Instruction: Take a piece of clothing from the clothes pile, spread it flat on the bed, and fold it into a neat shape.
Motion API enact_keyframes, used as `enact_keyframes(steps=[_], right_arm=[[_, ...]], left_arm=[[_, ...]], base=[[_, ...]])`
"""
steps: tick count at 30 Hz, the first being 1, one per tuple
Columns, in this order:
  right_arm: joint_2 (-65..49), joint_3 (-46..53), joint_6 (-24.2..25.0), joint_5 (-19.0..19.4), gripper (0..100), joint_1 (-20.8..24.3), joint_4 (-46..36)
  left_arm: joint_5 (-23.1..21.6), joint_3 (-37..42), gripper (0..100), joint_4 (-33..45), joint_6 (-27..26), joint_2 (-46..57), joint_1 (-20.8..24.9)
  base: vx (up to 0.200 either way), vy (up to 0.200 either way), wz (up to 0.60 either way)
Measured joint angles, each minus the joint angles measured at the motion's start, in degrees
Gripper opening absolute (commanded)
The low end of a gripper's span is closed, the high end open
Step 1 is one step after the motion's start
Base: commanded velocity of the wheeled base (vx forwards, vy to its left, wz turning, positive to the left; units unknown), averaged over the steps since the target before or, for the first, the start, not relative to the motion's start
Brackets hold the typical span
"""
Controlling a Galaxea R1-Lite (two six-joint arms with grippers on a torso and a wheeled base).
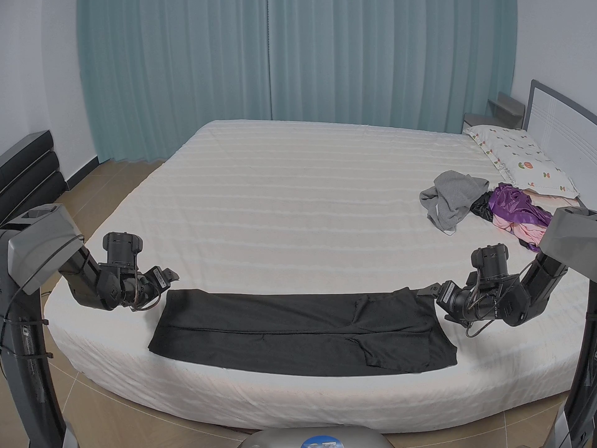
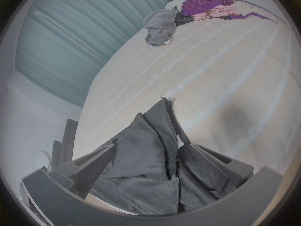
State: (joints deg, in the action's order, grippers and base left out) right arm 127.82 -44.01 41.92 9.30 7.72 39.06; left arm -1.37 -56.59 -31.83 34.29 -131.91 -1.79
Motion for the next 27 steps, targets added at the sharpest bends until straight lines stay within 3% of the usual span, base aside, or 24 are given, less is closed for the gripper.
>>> enact_keyframes(steps=[4, 5, 27], right_arm=[[0.0, 2.0, 2.7, 1.3, 100, -1.1, 5.4], [0.0, 2.4, 3.5, 1.6, 100, -1.4, 6.0], [0.0, 5.6, 4.8, 3.5, 100, -3.0, 7.2]], left_arm=[[-0.9, -5.1, 100, 0.0, 0.0, -4.1, 0.5], [-1.1, -5.8, 0, 0.0, 0.0, -4.9, 0.7], [-0.4, -11.4, 0, -0.3, 0.1, -9.3, 0.4]], base=[[0.0, 0.0, 0.0], [0.0, 0.0, 0.0], [0.0, 0.0, 0.0]])
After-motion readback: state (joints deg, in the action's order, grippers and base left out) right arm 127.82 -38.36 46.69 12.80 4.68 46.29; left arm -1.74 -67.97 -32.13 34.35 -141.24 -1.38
